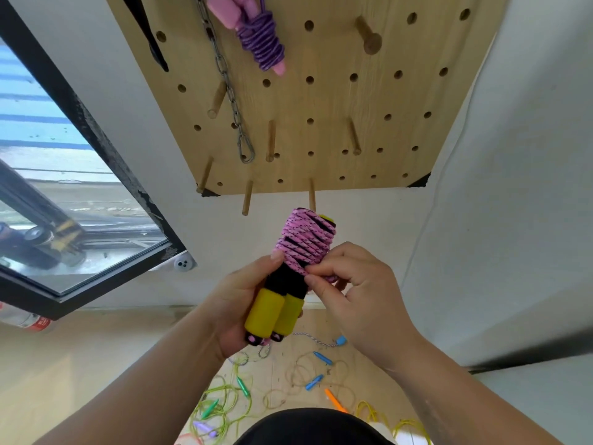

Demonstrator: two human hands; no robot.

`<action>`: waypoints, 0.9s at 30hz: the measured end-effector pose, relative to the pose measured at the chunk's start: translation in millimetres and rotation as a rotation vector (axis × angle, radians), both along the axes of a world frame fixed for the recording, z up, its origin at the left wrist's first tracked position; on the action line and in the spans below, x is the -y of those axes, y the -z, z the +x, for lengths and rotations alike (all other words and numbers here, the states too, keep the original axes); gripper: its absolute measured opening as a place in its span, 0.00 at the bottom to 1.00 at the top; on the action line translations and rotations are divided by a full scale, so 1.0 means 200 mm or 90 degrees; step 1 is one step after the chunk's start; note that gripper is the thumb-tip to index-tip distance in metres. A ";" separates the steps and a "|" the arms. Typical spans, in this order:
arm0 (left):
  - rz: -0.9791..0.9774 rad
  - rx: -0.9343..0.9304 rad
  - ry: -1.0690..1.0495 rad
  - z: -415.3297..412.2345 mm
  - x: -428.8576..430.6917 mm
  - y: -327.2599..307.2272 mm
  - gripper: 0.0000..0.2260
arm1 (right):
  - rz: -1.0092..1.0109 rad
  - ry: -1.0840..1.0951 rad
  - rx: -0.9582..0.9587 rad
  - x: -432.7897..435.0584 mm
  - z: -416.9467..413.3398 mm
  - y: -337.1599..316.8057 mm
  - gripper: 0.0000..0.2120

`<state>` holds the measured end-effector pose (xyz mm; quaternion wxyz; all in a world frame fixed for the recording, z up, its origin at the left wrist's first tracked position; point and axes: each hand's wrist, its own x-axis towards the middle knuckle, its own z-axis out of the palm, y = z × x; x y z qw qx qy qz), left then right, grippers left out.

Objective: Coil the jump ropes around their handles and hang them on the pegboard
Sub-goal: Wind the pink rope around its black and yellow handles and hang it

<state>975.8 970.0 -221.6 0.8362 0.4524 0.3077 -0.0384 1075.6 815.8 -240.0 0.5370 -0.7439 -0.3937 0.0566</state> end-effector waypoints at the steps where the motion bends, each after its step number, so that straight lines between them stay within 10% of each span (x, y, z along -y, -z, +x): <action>1: 0.022 -0.012 -0.007 0.00 0.00 0.00 0.20 | -0.016 0.005 0.009 0.00 0.01 0.01 0.05; 13: 0.024 0.046 -0.061 -0.03 0.02 -0.02 0.21 | 0.057 -0.063 -0.239 -0.01 0.03 -0.11 0.07; 27: 0.211 0.028 -0.100 -0.10 0.06 -0.02 0.15 | 0.002 -0.034 -0.003 0.00 -0.01 -0.02 0.09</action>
